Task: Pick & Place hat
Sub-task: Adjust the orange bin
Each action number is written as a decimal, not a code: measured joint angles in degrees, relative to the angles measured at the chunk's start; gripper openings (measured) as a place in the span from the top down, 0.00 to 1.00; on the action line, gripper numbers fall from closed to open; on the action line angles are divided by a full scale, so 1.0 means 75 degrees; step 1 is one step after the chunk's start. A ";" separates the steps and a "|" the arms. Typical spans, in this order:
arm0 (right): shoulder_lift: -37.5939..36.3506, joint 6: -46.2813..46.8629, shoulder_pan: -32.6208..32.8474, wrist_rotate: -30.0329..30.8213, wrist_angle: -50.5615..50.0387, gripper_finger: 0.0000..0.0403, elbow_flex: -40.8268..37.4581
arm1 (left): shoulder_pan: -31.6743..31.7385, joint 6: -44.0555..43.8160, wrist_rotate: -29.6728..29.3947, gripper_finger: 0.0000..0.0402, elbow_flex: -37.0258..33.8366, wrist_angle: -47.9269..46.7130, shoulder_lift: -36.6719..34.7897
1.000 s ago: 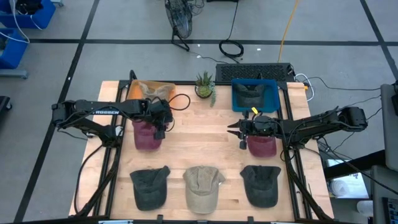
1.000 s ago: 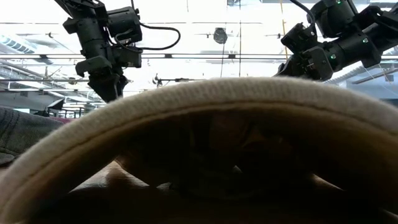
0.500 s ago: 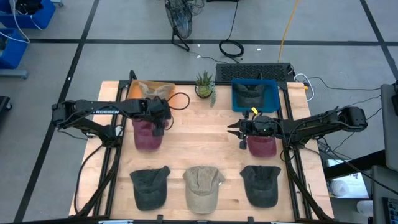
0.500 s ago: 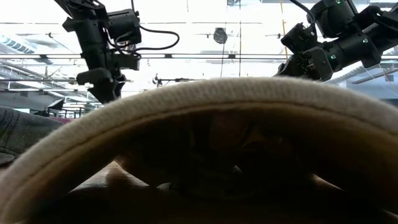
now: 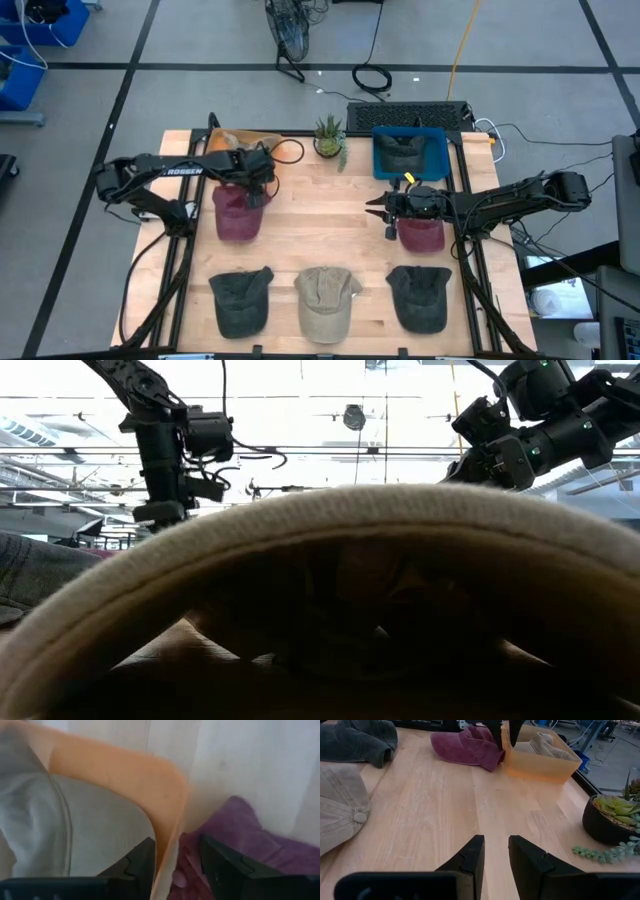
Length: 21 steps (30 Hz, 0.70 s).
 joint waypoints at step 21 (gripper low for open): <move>0.0000 -0.0019 -0.0003 0.0006 -0.0197 0.81 -0.0003 | 0.0620 0.1162 -0.1057 0.78 -0.0006 0.1501 0.1425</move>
